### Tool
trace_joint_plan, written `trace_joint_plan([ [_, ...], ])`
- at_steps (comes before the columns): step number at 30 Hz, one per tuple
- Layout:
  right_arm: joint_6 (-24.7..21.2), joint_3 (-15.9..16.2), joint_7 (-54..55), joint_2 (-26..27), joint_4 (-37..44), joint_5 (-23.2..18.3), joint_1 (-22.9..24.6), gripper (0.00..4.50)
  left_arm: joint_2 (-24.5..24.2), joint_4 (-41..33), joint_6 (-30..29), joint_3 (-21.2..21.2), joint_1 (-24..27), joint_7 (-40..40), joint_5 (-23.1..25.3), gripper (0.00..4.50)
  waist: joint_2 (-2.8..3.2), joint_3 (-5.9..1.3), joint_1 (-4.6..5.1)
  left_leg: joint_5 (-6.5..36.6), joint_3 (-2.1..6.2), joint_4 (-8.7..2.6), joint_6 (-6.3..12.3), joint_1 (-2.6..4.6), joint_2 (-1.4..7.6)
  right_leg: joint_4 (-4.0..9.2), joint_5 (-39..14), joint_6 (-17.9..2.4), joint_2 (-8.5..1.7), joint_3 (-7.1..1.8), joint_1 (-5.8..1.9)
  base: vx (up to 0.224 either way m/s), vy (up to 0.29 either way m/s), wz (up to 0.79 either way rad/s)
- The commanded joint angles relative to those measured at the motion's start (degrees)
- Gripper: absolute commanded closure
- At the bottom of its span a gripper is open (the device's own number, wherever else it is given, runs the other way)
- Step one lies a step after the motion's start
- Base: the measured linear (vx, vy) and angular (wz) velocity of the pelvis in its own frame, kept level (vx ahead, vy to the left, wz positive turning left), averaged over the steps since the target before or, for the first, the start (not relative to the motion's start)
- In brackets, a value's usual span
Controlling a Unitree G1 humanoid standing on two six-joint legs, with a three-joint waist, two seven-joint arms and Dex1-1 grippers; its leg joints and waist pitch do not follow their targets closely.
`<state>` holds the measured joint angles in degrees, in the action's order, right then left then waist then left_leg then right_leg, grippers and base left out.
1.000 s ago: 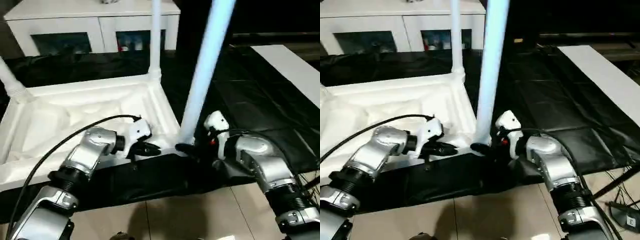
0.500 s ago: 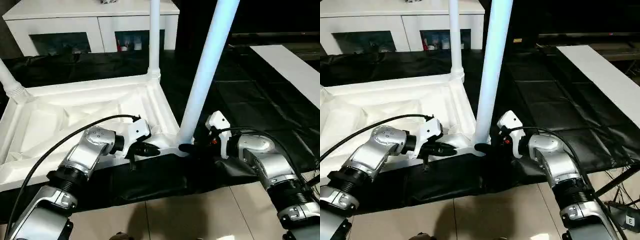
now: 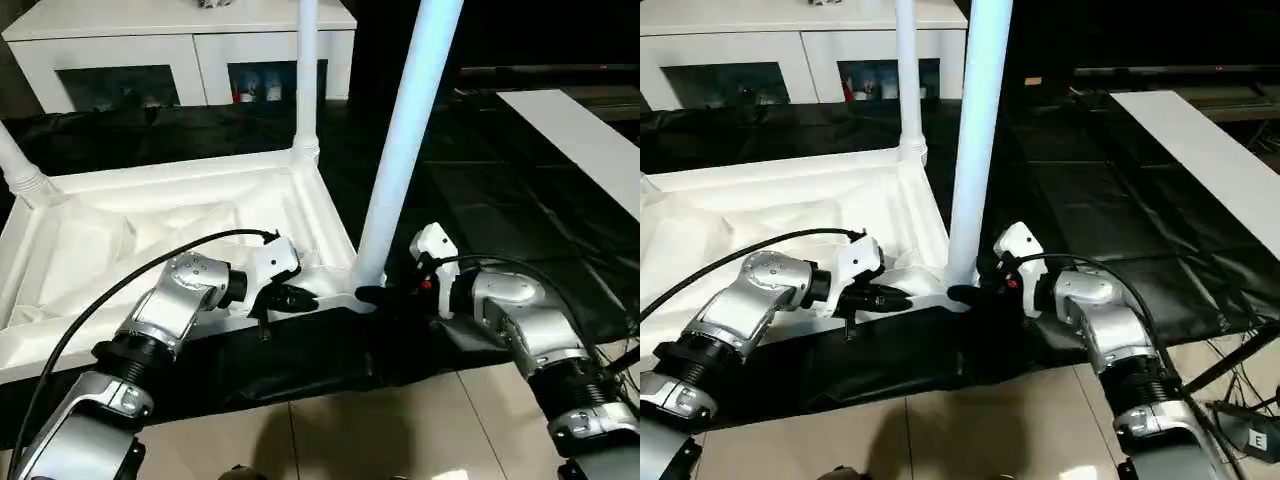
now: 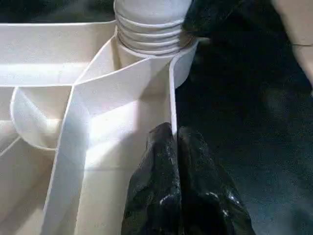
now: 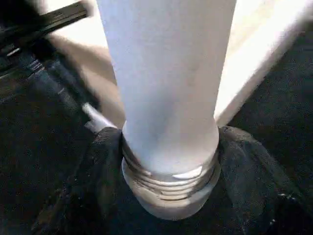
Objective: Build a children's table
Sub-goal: Rotate leg to tighten
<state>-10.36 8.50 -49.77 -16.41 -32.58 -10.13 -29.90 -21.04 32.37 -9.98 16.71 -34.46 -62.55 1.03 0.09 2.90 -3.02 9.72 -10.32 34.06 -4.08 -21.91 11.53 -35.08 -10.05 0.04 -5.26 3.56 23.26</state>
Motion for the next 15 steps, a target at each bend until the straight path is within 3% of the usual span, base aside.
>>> trace_joint_plan([
  [1,-0.3,-3.5,11.0,1.7,-3.7,1.6,-2.3,1.81,2.2,1.0,-0.1,1.5,-1.1,2.1,1.3,4.50,0.07,-3.66,0.33,14.1,0.18,-4.29,0.81,0.93,1.30,4.23,-13.5,-13.4,-2.59,-2.12,-2.50,0.000,0.000,0.00],
  [3,-0.4,-7.3,26.0,6.2,-8.4,2.4,-5.1,1.81,6.3,5.3,-1.2,0.6,-3.2,10.4,2.7,4.50,-0.03,-3.64,0.77,16.7,0.41,-4.43,-0.76,1.15,1.30,4.57,-17.3,-12.1,-2.66,-2.08,-2.38,0.000,0.000,0.00],
  [4,0.0,-8.0,30.5,7.3,-9.8,3.1,-5.9,1.81,7.8,6.6,-1.6,0.3,-3.9,13.1,3.0,4.50,0.31,-3.64,0.92,16.5,0.47,-4.47,-1.20,1.08,1.30,4.51,-17.1,-12.0,-2.66,-2.12,-2.34,0.000,0.000,0.00],
  [5,0.2,-8.4,33.5,8.2,-10.8,3.4,-6.5,1.81,8.8,7.6,-2.0,0.0,-4.5,15.0,3.3,4.50,0.25,-3.86,1.28,16.8,0.60,-4.46,-2.02,1.22,1.24,4.48,-16.1,-12.0,-2.53,-2.00,-2.35,0.000,0.000,0.00],
  [7,1.0,-9.2,39.4,10.7,-13.4,3.6,-8.2,1.81,11.9,10.3,-3.6,-1.2,-6.3,20.9,3.2,4.50,0.19,-3.89,1.53,16.0,0.45,-4.39,-1.65,0.88,1.15,4.37,-14.3,-12.2,-2.50,-2.11,-2.46,0.000,0.000,0.00],
  [8,1.5,-9.8,41.6,12.2,-14.6,3.1,-9.1,1.81,13.6,11.7,-4.2,-2.0,-7.3,24.2,3.1,4.50,0.38,-3.96,1.45,15.9,0.33,-4.26,-1.47,1.20,1.14,4.46,-12.8,-12.4,-2.40,-2.14,-2.25,0.000,0.000,0.00],
  [10,3.1,-10.5,47.2,15.6,-17.7,2.9,-11.5,1.81,16.8,15.2,-3.8,-3.3,-9.5,31.2,3.7,4.50,0.28,-4.12,1.32,14.5,0.19,-3.96,-0.50,1.00,0.89,4.35,-10.6,-13.0,-2.46,-2.18,-2.47,0.000,0.000,0.00],
  [13,4.5,-10.0,50.5,18.1,-20.2,3.7,-13.5,1.81,18.7,17.8,-2.8,-3.6,-11.1,35.6,4.9,4.50,0.47,-4.27,0.98,12.8,0.15,-3.83,0.54,1.06,0.85,4.23,-8.6,-13.1,-2.41,-2.07,-2.70,0.000,0.000,0.00],
  [15,5.2,-9.0,49.3,19.7,-21.0,4.0,-14.4,1.81,19.2,18.9,-1.8,-3.8,-11.8,37.8,5.5,4.50,0.27,-4.33,0.95,11.2,0.17,-3.82,1.68,0.78,0.87,4.00,-5.7,-13.6,-2.35,-1.94,-2.97,0.000,0.000,0.00],
])
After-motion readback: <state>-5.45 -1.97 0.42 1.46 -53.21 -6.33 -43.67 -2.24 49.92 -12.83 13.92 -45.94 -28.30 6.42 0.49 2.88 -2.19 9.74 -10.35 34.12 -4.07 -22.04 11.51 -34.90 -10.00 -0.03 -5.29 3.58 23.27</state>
